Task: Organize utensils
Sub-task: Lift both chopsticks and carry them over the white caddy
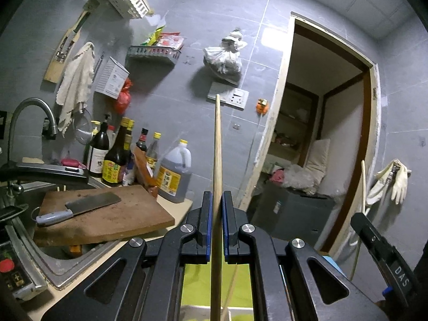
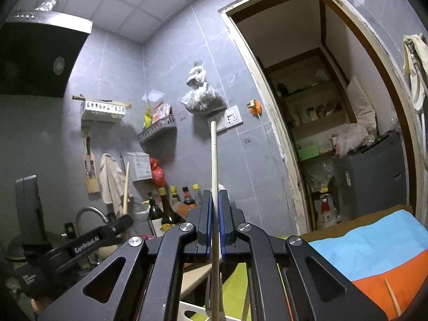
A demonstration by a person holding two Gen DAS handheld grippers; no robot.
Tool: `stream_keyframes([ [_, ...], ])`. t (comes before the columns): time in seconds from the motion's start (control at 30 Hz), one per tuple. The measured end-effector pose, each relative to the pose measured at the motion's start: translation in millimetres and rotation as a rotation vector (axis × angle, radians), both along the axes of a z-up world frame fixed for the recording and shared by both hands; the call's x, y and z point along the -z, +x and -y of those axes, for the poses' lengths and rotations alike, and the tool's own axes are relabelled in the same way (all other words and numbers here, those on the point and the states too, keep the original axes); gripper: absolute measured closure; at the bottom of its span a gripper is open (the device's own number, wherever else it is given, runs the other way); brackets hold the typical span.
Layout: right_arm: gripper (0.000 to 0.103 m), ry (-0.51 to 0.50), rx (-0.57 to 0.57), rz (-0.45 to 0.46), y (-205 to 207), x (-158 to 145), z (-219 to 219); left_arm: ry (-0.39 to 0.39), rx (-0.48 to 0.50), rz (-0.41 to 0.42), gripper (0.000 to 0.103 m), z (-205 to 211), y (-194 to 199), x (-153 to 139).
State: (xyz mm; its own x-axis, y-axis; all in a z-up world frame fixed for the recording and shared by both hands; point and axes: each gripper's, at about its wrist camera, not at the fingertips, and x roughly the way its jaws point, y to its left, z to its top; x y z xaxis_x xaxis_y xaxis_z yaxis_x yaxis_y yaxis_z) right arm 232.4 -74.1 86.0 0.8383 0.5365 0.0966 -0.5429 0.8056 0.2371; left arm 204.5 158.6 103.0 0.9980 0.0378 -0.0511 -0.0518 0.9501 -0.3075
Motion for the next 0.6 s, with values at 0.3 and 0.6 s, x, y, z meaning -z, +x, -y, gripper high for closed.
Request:
stream_keyframes([
  [0.3,0.1,-0.07,0.008,-0.041,9,22,-10,0.048,0.003,0.001,0.098,13,6,23],
  [0.6,0.1,-0.132,0.006,-0.077,5,35,-12,0.071,0.022,-0.045,0.098,25,4,44],
])
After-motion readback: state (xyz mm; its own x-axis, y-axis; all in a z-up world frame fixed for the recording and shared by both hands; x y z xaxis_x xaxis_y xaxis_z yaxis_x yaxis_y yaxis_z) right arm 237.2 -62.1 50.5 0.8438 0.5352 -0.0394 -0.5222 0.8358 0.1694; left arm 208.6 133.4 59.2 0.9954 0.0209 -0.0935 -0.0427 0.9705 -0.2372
